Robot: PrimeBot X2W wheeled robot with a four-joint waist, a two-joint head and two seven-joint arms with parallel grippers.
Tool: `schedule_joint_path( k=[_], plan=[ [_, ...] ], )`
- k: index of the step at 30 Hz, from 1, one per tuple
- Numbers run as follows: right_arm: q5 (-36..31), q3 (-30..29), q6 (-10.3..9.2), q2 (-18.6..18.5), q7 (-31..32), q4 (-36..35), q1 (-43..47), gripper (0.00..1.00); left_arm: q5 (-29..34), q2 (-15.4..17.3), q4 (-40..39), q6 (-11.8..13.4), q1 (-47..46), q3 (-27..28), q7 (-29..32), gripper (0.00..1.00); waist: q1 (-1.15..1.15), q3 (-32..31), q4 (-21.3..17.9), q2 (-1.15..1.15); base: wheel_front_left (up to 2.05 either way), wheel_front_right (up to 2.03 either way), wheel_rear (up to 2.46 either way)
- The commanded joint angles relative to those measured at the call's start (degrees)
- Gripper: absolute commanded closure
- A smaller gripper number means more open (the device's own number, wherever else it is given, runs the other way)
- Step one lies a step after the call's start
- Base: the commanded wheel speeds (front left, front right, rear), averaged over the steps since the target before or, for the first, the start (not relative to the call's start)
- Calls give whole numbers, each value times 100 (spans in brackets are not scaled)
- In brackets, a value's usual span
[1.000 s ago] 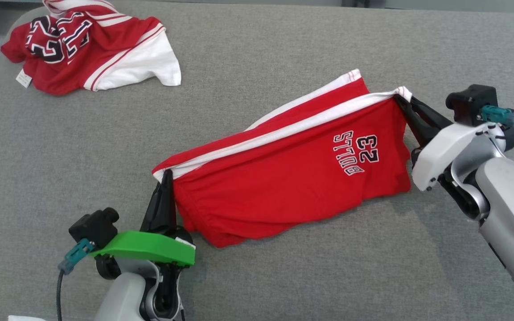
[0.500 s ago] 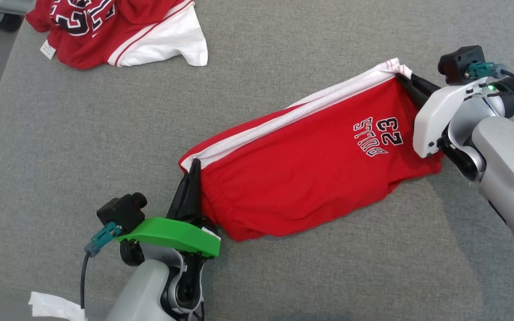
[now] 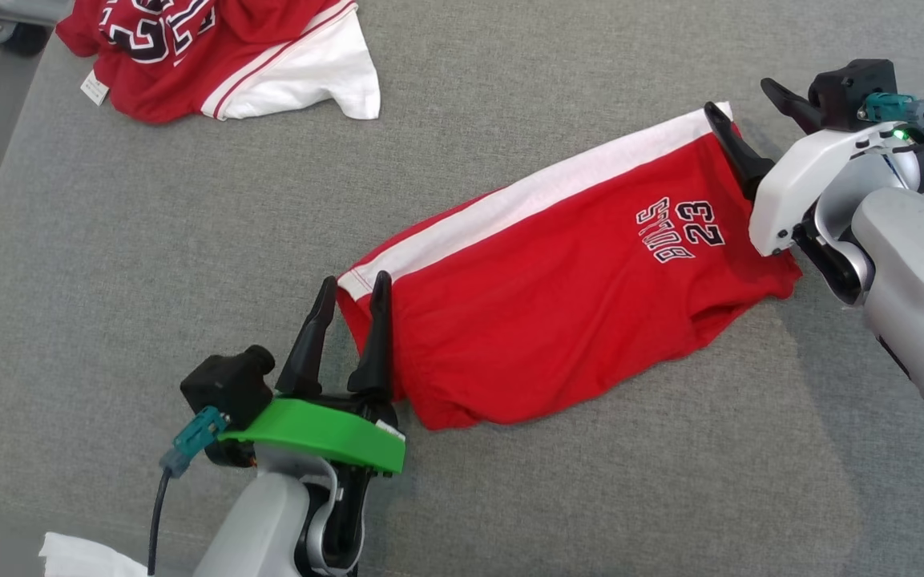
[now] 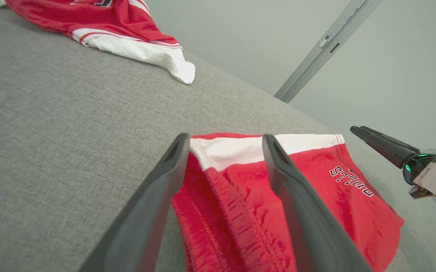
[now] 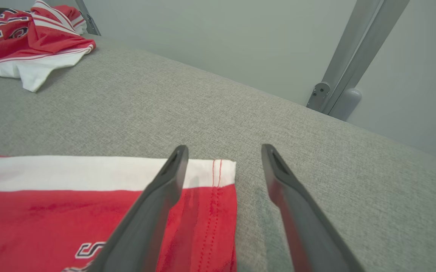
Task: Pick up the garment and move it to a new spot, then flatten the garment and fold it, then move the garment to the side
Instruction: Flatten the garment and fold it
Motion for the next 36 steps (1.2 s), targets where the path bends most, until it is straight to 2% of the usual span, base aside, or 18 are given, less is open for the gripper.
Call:
schedule_joint_path(
  k=[1,6,19,35,36],
  plan=[
    [79,45,-9,-29,-60,29,-28,0,135,23,-103,-31,153,84,-4,0,0,-63,-53,0,0,0,0],
    [455,174,-8,-199,-83,-10,59,0,584,23,-543,-25,554,433,-4,0,0,-231,-173,0,0,0,0],
    [1410,792,-8,-417,738,-441,759,0,1278,23,-1226,22,1353,1016,-4,0,0,-785,-236,0,0,0,0],
    [1894,889,-7,17,1532,749,876,0,1273,23,-1390,21,1505,1212,-4,0,0,-727,201,0,0,0,0],
    [1923,902,-7,60,1596,784,888,23,1268,23,-1392,30,1509,1220,-4,0,0,-729,208,0,0,0,0]
  ],
)
